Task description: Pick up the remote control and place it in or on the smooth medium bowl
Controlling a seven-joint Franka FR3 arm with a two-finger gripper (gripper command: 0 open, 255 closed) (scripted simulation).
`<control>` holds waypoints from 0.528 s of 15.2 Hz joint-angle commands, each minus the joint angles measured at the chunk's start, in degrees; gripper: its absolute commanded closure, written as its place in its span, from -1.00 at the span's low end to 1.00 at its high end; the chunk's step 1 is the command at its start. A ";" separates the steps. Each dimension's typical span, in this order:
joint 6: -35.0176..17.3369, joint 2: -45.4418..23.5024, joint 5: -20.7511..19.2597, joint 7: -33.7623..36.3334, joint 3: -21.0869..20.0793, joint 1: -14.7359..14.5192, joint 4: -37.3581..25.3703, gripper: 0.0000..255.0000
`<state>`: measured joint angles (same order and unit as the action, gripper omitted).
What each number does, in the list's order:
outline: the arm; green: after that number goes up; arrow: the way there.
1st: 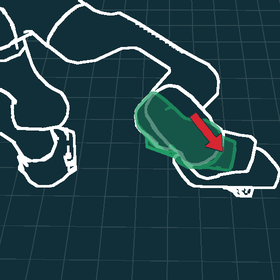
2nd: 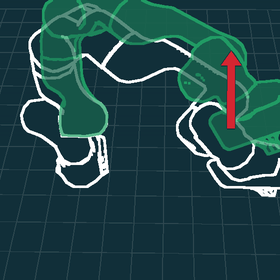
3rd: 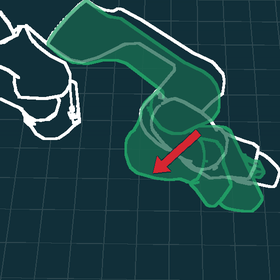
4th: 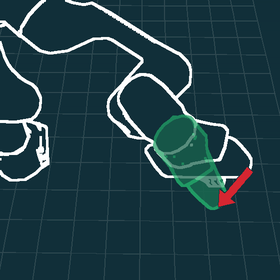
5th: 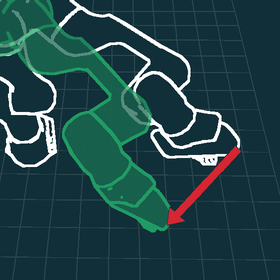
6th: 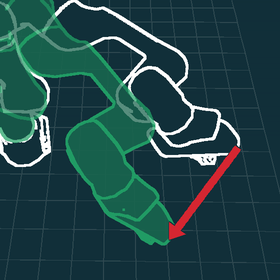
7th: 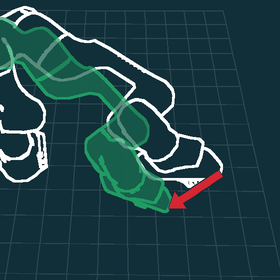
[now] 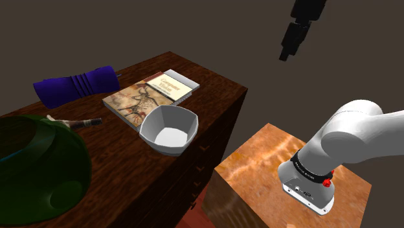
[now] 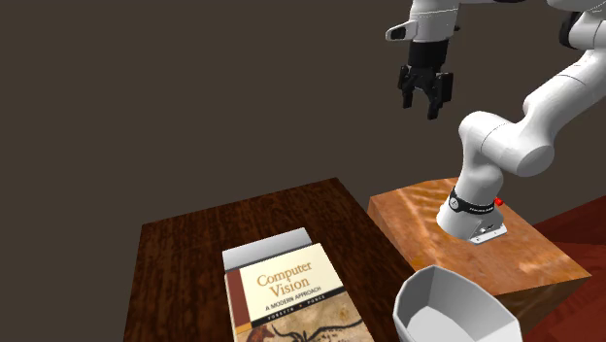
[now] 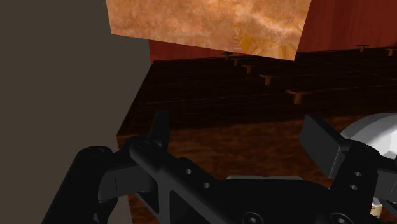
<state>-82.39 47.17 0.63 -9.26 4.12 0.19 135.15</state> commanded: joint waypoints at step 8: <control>-12.56 -11.26 2.06 3.67 -3.23 -1.25 0.00 -1.00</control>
<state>-92.91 37.98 2.25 -6.43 1.60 -0.75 135.49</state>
